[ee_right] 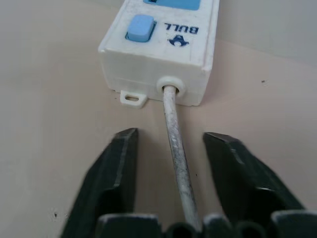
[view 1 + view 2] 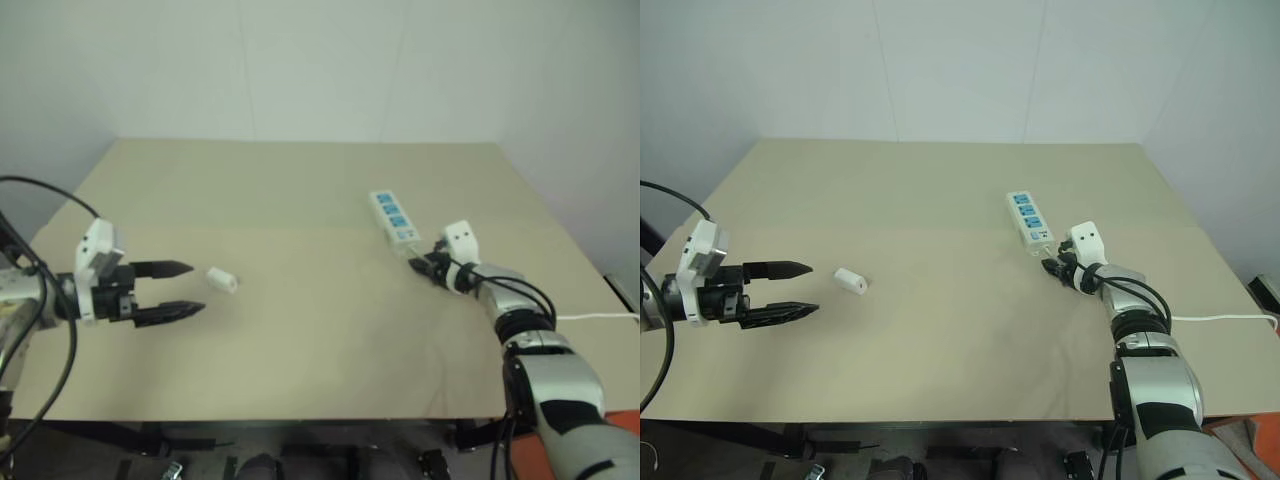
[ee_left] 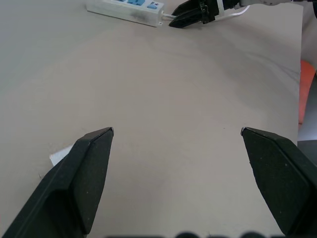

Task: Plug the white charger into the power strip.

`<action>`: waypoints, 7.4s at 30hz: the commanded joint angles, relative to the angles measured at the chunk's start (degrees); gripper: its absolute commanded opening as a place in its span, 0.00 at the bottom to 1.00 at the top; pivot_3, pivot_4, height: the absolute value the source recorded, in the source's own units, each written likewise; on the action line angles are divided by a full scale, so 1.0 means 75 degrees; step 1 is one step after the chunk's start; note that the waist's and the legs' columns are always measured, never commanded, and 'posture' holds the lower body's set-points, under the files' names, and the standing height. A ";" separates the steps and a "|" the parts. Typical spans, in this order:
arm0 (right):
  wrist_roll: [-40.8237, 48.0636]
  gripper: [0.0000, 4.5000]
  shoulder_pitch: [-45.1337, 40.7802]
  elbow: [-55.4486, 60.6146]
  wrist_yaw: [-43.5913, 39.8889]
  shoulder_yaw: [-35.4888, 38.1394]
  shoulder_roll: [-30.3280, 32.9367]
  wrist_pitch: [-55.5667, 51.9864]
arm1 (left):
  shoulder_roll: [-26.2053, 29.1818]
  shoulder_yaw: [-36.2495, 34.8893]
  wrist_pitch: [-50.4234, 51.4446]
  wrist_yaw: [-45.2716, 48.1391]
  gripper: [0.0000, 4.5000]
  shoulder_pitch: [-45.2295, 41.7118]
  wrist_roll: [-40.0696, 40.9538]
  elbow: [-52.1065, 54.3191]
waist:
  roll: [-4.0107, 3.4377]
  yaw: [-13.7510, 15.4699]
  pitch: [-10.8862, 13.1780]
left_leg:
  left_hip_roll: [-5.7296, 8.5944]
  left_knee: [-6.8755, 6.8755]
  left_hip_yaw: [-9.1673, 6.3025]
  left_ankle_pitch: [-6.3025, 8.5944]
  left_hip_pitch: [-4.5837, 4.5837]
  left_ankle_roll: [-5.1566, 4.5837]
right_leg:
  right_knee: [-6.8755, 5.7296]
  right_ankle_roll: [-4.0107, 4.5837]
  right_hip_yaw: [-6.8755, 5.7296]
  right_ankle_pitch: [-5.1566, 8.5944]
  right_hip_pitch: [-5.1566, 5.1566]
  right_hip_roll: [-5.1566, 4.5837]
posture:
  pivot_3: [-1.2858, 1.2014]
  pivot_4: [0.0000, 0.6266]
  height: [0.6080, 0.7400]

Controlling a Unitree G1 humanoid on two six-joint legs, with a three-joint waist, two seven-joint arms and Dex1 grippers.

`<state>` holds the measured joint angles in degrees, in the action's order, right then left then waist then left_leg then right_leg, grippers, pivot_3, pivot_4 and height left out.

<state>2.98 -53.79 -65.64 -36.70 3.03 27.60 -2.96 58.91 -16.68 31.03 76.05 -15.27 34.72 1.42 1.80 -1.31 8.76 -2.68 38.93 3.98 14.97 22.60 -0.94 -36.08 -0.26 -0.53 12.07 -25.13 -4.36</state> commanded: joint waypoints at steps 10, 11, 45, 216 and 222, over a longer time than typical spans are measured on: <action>0.0106 0.01 0.0897 0.2389 -0.0861 -0.0033 0.0361 0.0160 | -0.0114 0.0443 -0.0356 0.0193 1.00 -0.0730 -0.0187 -0.0332 | -0.0001 -0.0027 0.0000 | -0.0002 -0.0001 -0.0004 -0.0010 -0.0010 0.0015 | -0.0013 0.0004 0.0004 -0.0003 0.0003 0.0004 | 0.52 0.24 1.00; 0.0191 0.01 0.1461 0.3424 -0.1006 -0.0012 0.0513 -0.0051 | -0.0158 0.0534 -0.0370 0.0212 1.00 -0.0846 -0.0214 -0.0386 | -0.0001 0.0044 0.0000 | -0.0002 -0.0002 -0.0005 -0.0010 -0.0005 0.0015 | -0.0010 0.0003 0.0001 -0.0003 0.0002 0.0004 | 0.52 0.24 1.00; 0.1175 1.00 0.6845 1.0516 0.1668 0.0912 -0.0843 -0.2087 | -0.1524 0.2445 -0.1770 0.1978 1.00 -0.4407 -0.1927 -0.3793 | 0.0009 0.0057 0.0005 | 0.0005 0.0013 -0.0030 -0.0025 -0.0061 0.0016 | -0.0003 -0.0039 -0.0007 0.0024 0.0077 0.0015 | 0.52 0.24 1.00; 0.0774 0.76 0.3681 0.6932 -0.3793 -0.2252 -0.0223 -0.0559 | -0.5217 0.6314 -0.3694 0.2193 0.23 -0.6328 0.0349 -0.8590 | 0.0030 0.0052 0.0015 | 0.0021 0.0042 -0.0060 -0.0018 -0.0039 0.0001 | -0.0014 -0.0006 -0.0013 0.0000 0.0072 0.0011 | 0.52 0.24 1.00; 0.0769 0.76 0.3795 0.7039 -0.3760 -0.2248 -0.0176 -0.0619 | -0.5509 0.6159 -0.3960 0.2193 0.23 -0.6461 -0.0168 -0.9047 | 0.0030 0.0067 0.0015 | 0.0022 0.0042 -0.0062 -0.0018 -0.0040 0.0001 | -0.0012 -0.0006 -0.0016 0.0000 0.0078 0.0010 | 0.52 0.24 1.00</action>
<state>9.25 -26.18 -14.08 -64.68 -13.01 25.90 -6.62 18.35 30.40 2.70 92.38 -62.37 34.69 -65.85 2.02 -0.81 8.87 -2.51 39.24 3.52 14.83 22.27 -0.94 -36.16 -0.31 -0.66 12.07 -24.50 -4.29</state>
